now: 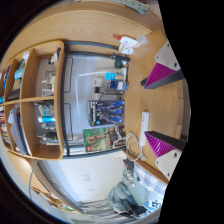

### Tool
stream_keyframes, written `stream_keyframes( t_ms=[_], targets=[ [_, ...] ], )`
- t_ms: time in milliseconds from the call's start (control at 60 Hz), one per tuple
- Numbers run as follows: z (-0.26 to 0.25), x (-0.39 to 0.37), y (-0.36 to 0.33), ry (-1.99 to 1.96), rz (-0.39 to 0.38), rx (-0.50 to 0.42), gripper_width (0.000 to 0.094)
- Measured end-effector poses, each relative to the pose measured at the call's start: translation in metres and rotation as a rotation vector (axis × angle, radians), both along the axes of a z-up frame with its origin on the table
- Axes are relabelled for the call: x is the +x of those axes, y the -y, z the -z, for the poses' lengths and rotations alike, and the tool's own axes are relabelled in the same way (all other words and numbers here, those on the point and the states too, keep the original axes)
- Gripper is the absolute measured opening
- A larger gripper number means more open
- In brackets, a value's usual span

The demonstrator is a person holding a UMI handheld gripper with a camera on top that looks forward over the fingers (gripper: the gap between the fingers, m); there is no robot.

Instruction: Unplug charger

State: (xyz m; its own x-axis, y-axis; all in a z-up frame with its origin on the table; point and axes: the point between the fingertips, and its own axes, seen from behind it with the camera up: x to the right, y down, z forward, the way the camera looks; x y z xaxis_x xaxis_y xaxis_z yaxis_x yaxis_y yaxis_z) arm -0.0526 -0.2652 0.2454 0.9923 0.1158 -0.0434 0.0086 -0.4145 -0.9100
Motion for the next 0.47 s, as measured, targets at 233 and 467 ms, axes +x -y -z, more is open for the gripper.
stream_keyframes(
  t_ms=[233,467],
  targets=[
    [-0.0052,0.0005,0.0056,0.011,0.001,0.03,0.0855],
    [-0.0077,0.0017,0.0074,0.013,0.01,0.049,0.0857]
  ],
)
